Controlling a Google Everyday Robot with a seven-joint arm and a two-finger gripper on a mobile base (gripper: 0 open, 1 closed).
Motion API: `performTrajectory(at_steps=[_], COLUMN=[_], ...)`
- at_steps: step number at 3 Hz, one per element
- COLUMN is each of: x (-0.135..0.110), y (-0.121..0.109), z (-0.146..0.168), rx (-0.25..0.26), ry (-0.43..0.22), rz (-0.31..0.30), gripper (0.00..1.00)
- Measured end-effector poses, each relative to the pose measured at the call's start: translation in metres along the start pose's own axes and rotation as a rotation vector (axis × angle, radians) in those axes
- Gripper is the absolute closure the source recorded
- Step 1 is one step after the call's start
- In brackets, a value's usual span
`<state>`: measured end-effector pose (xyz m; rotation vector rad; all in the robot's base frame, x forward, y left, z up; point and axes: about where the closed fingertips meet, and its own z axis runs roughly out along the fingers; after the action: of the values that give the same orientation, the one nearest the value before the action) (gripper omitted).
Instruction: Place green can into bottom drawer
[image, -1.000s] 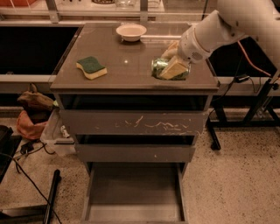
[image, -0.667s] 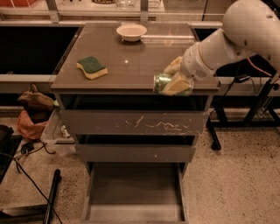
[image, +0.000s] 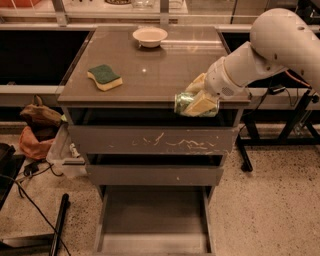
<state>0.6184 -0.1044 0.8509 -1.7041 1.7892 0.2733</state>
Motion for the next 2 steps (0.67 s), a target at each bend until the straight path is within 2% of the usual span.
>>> performTrajectory(at_steps=[1,2], x=[0.002,0.02], y=[0.021,0.082], z=[0.001,0.008], rx=[-0.019,-0.126], ry=[0.033,0.06], rz=[-0.001,0.031], gripper=[1.0,1.0])
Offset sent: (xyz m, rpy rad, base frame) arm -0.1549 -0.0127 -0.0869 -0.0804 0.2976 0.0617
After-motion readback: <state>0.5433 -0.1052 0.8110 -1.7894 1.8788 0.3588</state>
